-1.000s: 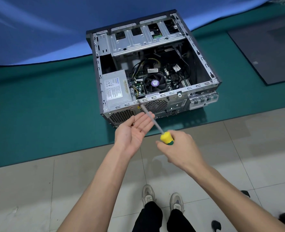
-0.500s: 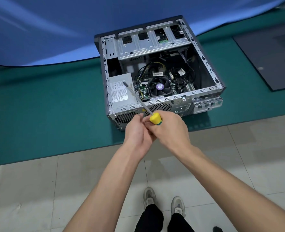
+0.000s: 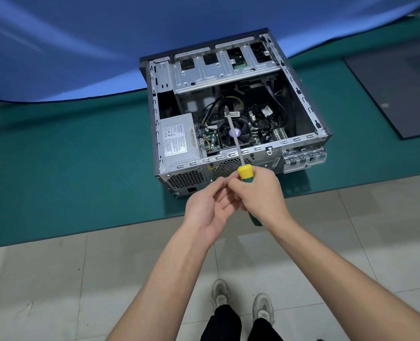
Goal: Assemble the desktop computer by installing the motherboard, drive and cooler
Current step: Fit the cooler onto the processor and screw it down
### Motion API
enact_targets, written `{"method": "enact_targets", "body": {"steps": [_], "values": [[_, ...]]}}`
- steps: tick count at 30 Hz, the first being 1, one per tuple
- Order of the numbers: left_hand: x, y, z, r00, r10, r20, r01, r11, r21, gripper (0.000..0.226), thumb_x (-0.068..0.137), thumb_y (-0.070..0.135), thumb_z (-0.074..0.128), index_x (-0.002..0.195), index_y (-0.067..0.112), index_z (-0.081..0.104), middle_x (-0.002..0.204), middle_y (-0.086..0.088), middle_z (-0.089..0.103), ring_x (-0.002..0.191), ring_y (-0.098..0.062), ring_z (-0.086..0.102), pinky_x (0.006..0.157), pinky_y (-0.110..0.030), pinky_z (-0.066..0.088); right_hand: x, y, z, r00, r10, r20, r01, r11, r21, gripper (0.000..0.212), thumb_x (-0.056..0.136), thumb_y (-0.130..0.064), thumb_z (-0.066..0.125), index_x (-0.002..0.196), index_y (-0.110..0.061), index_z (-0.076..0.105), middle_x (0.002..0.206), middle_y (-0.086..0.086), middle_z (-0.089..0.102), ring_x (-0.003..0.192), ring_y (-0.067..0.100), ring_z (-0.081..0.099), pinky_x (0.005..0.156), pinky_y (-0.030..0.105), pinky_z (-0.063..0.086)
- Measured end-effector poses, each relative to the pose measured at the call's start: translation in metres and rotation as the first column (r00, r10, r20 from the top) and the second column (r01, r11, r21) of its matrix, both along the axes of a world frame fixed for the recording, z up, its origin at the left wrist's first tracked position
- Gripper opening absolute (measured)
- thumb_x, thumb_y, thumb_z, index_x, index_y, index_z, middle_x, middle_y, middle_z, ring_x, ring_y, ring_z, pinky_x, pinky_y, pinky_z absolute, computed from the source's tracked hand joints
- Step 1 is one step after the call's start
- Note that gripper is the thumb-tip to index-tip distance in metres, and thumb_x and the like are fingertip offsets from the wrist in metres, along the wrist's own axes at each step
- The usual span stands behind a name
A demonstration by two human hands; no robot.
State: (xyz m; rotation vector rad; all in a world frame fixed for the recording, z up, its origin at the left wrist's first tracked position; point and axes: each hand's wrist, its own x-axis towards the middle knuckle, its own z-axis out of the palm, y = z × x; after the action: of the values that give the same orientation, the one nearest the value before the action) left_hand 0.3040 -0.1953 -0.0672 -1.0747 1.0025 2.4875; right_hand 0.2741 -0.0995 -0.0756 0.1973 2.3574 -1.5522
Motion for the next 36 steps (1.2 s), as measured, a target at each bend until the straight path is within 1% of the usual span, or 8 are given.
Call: {"method": "enact_targets", "body": {"steps": [4, 10, 16, 20, 22, 25, 28, 36], "values": [[-0.001, 0.007, 0.003, 0.999, 0.014, 0.034, -0.012, 0.998, -0.061, 0.022, 0.094, 0.007, 0.051, 0.082, -0.001, 0.067, 0.076, -0.011, 0.073, 0.056, -0.017, 0.069, 0.048, -0.028, 0.055, 0.003, 0.004, -0.003, 0.999, -0.003, -0.051, 0.006, 0.999, 0.048, 0.014, 0.081, -0.022, 0.063, 0.073, -0.011, 0.065, 0.065, 0.006, 0.064, 0.065, 0.028, 0.059, 0.063, 0.046, 0.054], [0.000, 0.007, 0.001, 0.998, -0.062, 0.025, 0.067, 0.912, -0.405, 0.013, 0.089, 0.004, 0.059, 0.082, 0.000, 0.069, 0.071, -0.011, 0.072, 0.059, -0.020, 0.070, 0.052, -0.029, 0.057, 0.002, 0.014, -0.004, 0.994, 0.062, -0.094, -0.049, 0.990, 0.136, 0.013, 0.081, -0.030, 0.068, 0.076, -0.017, 0.069, 0.068, 0.003, 0.067, 0.068, 0.029, 0.063, 0.066, 0.043, 0.054], [0.004, 0.014, -0.002, 0.999, -0.043, -0.020, 0.026, 0.846, -0.532, 0.023, 0.088, 0.001, 0.059, 0.069, 0.005, 0.070, 0.064, -0.010, 0.069, 0.057, -0.018, 0.067, 0.056, -0.028, 0.058, 0.004, 0.020, -0.005, 0.990, 0.105, -0.094, -0.091, 0.985, 0.148, 0.015, 0.082, -0.029, 0.066, 0.075, -0.016, 0.067, 0.064, 0.002, 0.066, 0.066, 0.030, 0.063, 0.063, 0.046, 0.055], [0.008, 0.018, -0.008, 0.998, -0.043, -0.055, 0.001, 0.798, -0.603, 0.014, 0.087, 0.001, 0.059, 0.078, 0.001, 0.070, 0.072, -0.016, 0.071, 0.068, -0.025, 0.070, 0.065, -0.035, 0.060, 0.006, 0.028, -0.004, 0.990, 0.130, -0.062, -0.121, 0.984, 0.130, 0.027, 0.083, -0.040, 0.062, 0.071, -0.016, 0.061, 0.063, 0.000, 0.064, 0.066, 0.027, 0.063, 0.063, 0.044, 0.055], [0.008, 0.011, -0.009, 0.997, 0.041, -0.071, -0.072, 0.847, -0.527, 0.010, 0.089, 0.001, 0.056, 0.084, -0.002, 0.065, 0.072, -0.015, 0.072, 0.068, -0.024, 0.071, 0.061, -0.030, 0.059, 0.010, 0.036, -0.003, 0.983, 0.176, -0.051, -0.163, 0.968, 0.193, 0.036, 0.082, -0.054, 0.054, 0.070, -0.020, 0.051, 0.064, -0.002, 0.063, 0.067, 0.024, 0.062, 0.065, 0.039, 0.052], [0.003, -0.006, -0.008, 0.961, 0.274, -0.047, -0.278, 0.949, -0.146, 0.014, 0.097, 0.002, 0.043, 0.091, -0.006, 0.054, 0.074, -0.017, 0.071, 0.070, -0.025, 0.071, 0.063, -0.032, 0.059, 0.016, 0.050, -0.003, 0.937, 0.344, -0.056, -0.305, 0.887, 0.348, 0.036, 0.087, -0.061, 0.043, 0.075, -0.027, 0.044, 0.067, -0.005, 0.062, 0.068, 0.018, 0.058, 0.064, 0.032, 0.044], [-0.001, -0.020, -0.007, 0.912, 0.409, 0.020, -0.407, 0.900, 0.159, 0.025, 0.101, 0.006, 0.033, 0.096, -0.009, 0.054, 0.079, -0.018, 0.072, 0.073, -0.026, 0.070, 0.082, -0.041, 0.053, 0.020, 0.061, -0.003, 0.864, 0.496, -0.084, -0.403, 0.782, 0.475, 0.038, 0.088, -0.062, 0.045, 0.081, -0.025, 0.051, 0.067, -0.007, 0.056, 0.067, 0.015, 0.054, 0.057, 0.029, 0.036], [0.004, -0.016, -0.008, 0.913, 0.406, 0.044, -0.404, 0.881, 0.244, 0.019, 0.100, 0.006, 0.038, 0.109, 0.000, 0.053, 0.084, -0.015, 0.072, 0.079, -0.026, 0.069, 0.071, -0.042, 0.050, 0.029, 0.065, -0.003, 0.838, 0.537, -0.098, -0.408, 0.736, 0.540, 0.042, 0.085, -0.065, 0.047, 0.069, -0.027, 0.049, 0.059, -0.007, 0.050, 0.064, 0.014, 0.048, 0.050, 0.024, 0.028]]}}
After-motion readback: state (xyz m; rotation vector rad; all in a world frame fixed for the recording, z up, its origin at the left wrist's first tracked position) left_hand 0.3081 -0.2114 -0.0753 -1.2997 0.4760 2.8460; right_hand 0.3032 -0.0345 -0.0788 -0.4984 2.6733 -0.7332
